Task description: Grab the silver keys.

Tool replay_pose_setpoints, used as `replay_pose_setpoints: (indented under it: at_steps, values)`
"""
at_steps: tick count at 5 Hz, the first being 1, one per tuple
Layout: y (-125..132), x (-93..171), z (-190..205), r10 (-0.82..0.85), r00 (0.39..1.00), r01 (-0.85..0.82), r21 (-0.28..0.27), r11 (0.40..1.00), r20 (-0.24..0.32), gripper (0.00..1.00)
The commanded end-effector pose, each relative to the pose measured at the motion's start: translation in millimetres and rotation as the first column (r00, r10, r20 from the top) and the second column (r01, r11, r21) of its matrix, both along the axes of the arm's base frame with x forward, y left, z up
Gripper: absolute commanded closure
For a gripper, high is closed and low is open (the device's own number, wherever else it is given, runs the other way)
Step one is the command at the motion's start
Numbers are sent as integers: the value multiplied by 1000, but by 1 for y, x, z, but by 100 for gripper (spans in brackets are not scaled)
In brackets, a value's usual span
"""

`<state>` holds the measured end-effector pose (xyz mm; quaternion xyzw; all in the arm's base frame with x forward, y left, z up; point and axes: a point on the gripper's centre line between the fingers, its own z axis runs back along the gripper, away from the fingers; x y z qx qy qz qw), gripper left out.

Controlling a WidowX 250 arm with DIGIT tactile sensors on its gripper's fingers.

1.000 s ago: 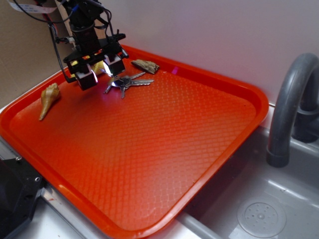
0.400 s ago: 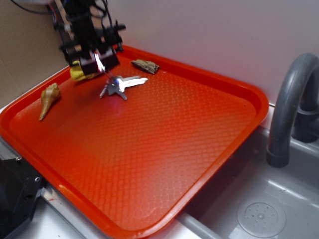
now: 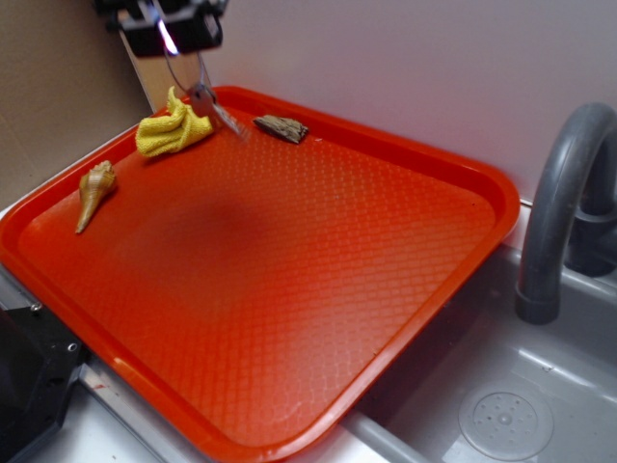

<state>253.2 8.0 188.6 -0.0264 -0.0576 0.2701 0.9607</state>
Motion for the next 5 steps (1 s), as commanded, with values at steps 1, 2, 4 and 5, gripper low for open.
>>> replay_pose_setpoints:
  at_steps: [1, 2, 4, 5]
  values:
    - [-39, -64, 72, -499, 865, 500, -18, 866, 47, 100]
    - [-29, -70, 73, -698, 714, 699, -2, 715, 42, 100]
    - [-18, -64, 64, -783, 621, 784, -9, 621, 40, 100]
    - [-19, -67, 60, -779, 625, 780, -19, 625, 52, 100]
